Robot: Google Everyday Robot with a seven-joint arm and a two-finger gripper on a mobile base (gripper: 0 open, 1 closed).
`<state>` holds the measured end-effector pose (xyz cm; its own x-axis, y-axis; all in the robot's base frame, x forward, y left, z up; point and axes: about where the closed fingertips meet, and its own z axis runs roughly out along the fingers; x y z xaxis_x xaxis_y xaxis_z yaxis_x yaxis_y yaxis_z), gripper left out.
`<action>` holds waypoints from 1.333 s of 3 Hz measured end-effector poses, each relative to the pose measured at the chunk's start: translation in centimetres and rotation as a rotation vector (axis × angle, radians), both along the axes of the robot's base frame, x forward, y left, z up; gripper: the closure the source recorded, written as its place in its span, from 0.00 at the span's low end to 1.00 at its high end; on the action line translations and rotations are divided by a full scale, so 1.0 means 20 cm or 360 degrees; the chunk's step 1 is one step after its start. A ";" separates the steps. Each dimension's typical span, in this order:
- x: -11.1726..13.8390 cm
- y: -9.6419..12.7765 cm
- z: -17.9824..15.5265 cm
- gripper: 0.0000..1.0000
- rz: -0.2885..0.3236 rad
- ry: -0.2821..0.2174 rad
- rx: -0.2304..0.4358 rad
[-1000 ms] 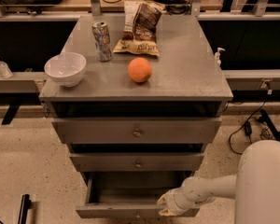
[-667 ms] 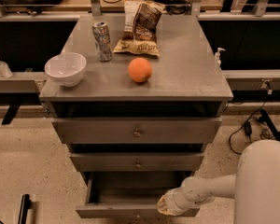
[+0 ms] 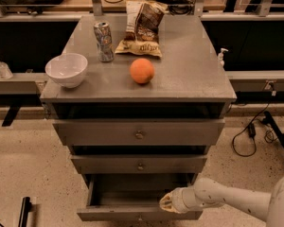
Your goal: Open bottom drawer
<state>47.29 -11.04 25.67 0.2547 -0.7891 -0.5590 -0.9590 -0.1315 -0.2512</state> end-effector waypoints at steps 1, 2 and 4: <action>0.09 -0.01 -0.02 1.00 -0.0060 -0.0036 0.0085; 0.18 -0.01 -0.08 1.00 -0.0098 -0.0027 0.0107; 0.30 -0.06 -0.24 1.00 -0.0162 0.0042 0.0207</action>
Offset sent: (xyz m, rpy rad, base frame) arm 0.0593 -0.0023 -0.0274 0.0761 -0.0109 -0.0894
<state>53.20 -12.22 20.79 0.1610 -0.7307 -0.6634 -0.9722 -0.0015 -0.2342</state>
